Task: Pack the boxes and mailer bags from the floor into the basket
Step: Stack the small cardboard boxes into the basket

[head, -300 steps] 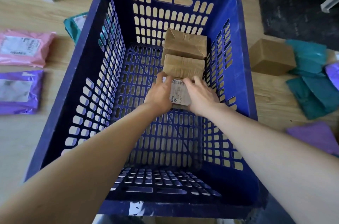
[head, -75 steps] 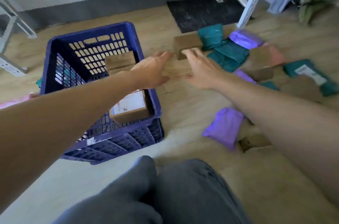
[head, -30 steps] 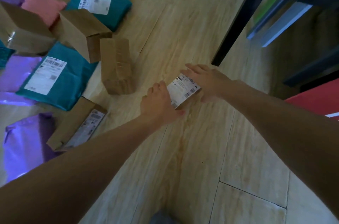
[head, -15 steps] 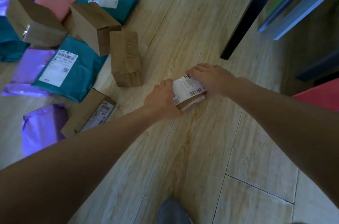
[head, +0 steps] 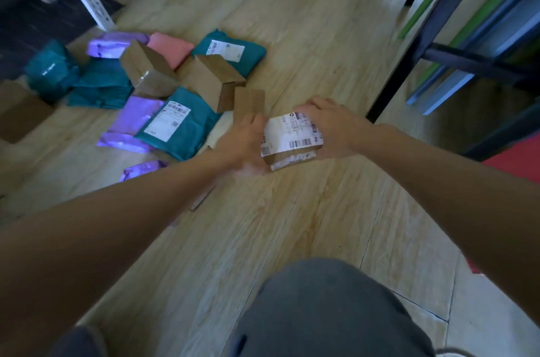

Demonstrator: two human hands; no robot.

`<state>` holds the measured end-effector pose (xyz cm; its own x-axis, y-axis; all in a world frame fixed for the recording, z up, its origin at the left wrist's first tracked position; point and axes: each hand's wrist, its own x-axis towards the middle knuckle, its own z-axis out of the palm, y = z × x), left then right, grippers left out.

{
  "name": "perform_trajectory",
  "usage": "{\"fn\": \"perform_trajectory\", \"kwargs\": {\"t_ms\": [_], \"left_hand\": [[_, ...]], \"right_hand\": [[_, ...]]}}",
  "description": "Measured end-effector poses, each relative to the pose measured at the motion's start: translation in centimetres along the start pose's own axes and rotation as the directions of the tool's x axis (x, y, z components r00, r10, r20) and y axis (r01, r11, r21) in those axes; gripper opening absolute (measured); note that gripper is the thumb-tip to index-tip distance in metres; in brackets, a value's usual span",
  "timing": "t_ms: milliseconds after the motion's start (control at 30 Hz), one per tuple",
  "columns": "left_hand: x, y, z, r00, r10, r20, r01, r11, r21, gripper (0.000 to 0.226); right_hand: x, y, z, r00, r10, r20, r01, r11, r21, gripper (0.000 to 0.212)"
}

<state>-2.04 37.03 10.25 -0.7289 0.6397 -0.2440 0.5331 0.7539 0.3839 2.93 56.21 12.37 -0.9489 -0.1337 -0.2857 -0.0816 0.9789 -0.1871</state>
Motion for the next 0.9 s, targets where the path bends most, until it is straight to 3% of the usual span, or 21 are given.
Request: {"fn": "perform_trajectory", "kwargs": {"t_ms": [233, 500, 900], "left_hand": [[-7.9, -3.4, -8.2, 0.989, -0.02, -0.149, 0.035, 0.994, 0.101, 0.101], [-20.3, -10.2, -16.3, 0.945, -0.154, -0.288, 0.211, 0.961, 0.177, 0.1], [-39.3, -19.7, -22.3, 0.88, -0.305, -0.365, 0.401, 0.888, 0.224, 0.098]], "right_hand": [[0.1, -9.1, -6.1, 0.992, -0.091, -0.089, 0.084, 0.993, -0.083, 0.099], [0.7, -23.6, -10.0, 0.946, -0.267, -0.186, 0.255, 0.963, -0.082, 0.113], [0.0, -44.3, -10.3, 0.881, -0.437, -0.181, 0.411, 0.897, -0.164, 0.098]]}}
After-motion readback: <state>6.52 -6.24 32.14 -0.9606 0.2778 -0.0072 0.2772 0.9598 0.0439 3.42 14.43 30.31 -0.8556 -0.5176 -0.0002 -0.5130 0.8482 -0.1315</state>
